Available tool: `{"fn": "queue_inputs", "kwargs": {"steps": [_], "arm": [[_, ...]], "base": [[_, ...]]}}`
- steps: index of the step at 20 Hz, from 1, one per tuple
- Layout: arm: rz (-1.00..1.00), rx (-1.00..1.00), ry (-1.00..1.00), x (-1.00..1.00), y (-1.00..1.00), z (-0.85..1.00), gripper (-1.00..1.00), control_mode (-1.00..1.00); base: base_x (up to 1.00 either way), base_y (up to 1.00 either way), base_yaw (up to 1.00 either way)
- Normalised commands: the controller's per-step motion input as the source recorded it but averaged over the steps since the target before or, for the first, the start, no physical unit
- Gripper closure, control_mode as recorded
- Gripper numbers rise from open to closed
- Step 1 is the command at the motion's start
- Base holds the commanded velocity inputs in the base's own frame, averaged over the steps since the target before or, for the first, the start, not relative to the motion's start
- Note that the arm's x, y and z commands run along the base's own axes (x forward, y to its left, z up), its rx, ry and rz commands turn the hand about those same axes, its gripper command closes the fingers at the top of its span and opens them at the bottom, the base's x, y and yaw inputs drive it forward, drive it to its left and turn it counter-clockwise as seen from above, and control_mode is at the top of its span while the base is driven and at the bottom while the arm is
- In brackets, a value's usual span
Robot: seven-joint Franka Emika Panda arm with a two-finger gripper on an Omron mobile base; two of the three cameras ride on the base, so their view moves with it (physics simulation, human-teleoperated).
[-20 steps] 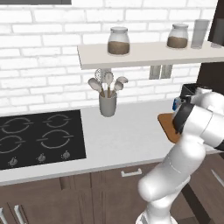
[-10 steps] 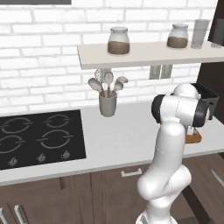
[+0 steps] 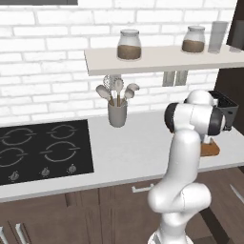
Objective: Place the appropriate cutting tool for cutting the potato skin on the cutting board.
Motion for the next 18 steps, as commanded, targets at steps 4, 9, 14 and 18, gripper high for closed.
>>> {"fn": "queue_inputs", "kwargs": {"steps": [4,9,14,18], "arm": [[0.0,0.0,0.0,-0.62,0.41,0.55,-1.0,-1.0],[0.0,0.0,0.0,-0.63,0.71,0.63,-1.0,-1.0],[0.0,-0.01,0.0,-0.66,0.91,0.44,-1.0,-1.0],[0.0,-0.02,0.0,-0.67,0.96,0.32,-1.0,-1.0]], "base": [[0.0,0.0,0.0],[0.0,0.0,0.0],[0.0,0.0,0.0],[0.0,0.0,0.0]]}}
